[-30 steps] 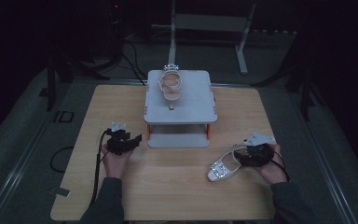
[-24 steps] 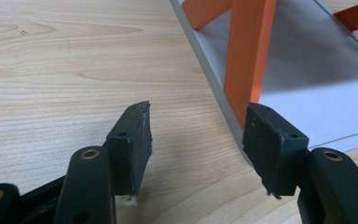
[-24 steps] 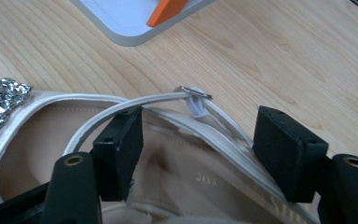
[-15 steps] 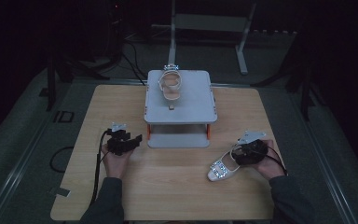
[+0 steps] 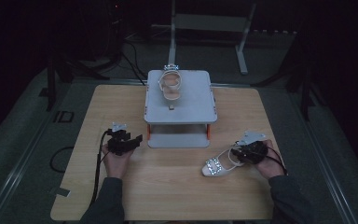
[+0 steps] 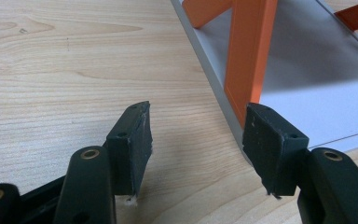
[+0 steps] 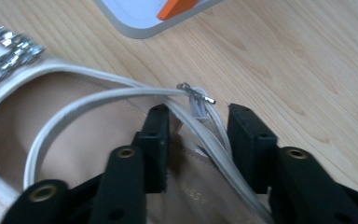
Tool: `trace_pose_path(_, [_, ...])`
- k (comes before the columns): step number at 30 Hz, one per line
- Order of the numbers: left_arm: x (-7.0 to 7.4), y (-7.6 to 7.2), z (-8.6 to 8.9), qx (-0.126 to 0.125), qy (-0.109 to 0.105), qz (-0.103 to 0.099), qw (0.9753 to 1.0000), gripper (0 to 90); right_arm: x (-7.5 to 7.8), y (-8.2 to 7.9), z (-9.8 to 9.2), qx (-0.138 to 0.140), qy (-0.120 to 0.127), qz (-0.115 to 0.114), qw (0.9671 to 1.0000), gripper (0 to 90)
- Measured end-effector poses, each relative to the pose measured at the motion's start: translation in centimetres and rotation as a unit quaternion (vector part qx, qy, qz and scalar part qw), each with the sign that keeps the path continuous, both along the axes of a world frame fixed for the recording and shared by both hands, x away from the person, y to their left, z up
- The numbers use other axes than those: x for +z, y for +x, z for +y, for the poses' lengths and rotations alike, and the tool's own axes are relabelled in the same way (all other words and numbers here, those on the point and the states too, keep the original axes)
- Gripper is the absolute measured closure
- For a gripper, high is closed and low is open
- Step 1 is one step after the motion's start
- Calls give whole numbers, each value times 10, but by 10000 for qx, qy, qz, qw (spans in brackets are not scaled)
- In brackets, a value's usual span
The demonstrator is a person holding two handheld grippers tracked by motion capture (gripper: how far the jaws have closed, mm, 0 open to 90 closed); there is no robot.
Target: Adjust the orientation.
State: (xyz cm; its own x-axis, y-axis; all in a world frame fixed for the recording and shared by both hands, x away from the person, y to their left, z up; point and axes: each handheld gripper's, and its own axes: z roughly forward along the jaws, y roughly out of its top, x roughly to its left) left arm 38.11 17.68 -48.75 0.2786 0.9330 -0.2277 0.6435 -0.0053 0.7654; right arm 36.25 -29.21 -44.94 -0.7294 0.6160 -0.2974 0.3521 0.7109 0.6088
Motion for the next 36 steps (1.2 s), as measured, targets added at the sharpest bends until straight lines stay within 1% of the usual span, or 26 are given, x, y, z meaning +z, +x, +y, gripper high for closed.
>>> trace_pose_path(4, [0,0,1,16,6,11,10000,426,2,1,-2,-200,80,-48,9998,712])
trace_pose_path(6, [0,0,2,27,-20,9,10000,425,4,0,-5,-353,131,-63,9993,750])
trace_pose_path(9, [0,0,3,40,-37,-2,10000,426,5,-2,-10,-619,232,-121,9977,783])
trace_pose_path(11, [0,0,3,37,-36,-5,10000,426,6,-3,-15,-738,271,-144,9968,794])
trace_pose_path(14, [0,-1,3,37,-50,-3,10000,426,6,-4,-20,-943,256,-134,9951,798])
trace_pose_path(17, [0,0,3,41,-46,4,10000,427,6,-5,-23,-1029,271,-111,9943,794])
trace_pose_path(20, [-1,0,2,24,-33,21,10000,427,8,-5,-24,-983,291,-32,9947,738])
trace_pose_path(21, [-1,0,2,22,-30,20,10000,427,8,-4,-25,-958,316,-16,9949,688])
trace_pose_path(22, [-1,0,2,20,-27,18,10000,426,9,-4,-25,-889,402,-24,9952,633])
trace_pose_path(23, [-1,0,2,18,-22,19,10000,427,11,-5,-25,-846,523,-81,9950,565])
trace_pose_path(24, [-1,0,2,19,-19,22,10000,427,14,-4,-24,-802,561,-92,9952,497])
trace_pose_path(26, [-1,0,2,17,-26,27,10000,426,18,-2,-21,-682,441,-119,9966,445])
trace_pose_path(29, [-1,0,3,12,-20,26,10000,427,21,2,-15,-485,175,-48,9987,428])
trace_pose_path(33, [0,0,3,30,-57,18,10000,427,22,7,-12,-425,-25,22,9991,440])
trace_pose_path(36, [-1,0,4,34,-55,24,10000,427,28,7,-14,-379,-3,-25,9993,449])
